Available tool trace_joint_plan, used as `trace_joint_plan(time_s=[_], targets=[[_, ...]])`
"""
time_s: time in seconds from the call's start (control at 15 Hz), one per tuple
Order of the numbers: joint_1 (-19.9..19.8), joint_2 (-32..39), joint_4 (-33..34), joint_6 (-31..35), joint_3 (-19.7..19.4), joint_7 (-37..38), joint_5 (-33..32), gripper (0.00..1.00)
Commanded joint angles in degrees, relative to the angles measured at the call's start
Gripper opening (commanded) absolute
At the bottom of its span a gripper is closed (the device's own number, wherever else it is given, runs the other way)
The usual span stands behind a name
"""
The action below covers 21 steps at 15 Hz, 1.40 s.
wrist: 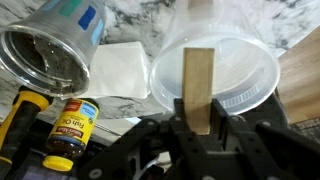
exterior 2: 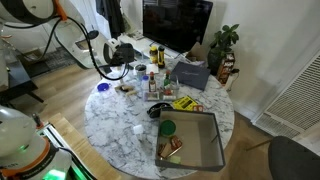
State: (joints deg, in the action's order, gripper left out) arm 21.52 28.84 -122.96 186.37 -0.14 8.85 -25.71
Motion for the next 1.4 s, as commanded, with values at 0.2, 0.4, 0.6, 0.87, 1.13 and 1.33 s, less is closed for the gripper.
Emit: trace_joint_plan(time_s=[0.2,0.4,0.6,0.87,1.13,1.33], targets=[[-0.3,3.9,3.1,0.6,1.1,-1.2,-0.6,0.47],[0.2,2.3,2.0,-1.9,1.2,-2.5,-1.4,0.69],[4.5,-1.9,-0.2,-8.7,-3.2,-1.0,-0.5,0.91],[7.0,-8.5,-3.5,-16.2,-5.4,1.0,-1.6,1.00],[6.4,-14.2,-6.2,-22.8,-4.2,1.9,2.2,1.00],[0.9,-16.8,-7.8,-31.1,0.0,1.5,7.6,1.00]])
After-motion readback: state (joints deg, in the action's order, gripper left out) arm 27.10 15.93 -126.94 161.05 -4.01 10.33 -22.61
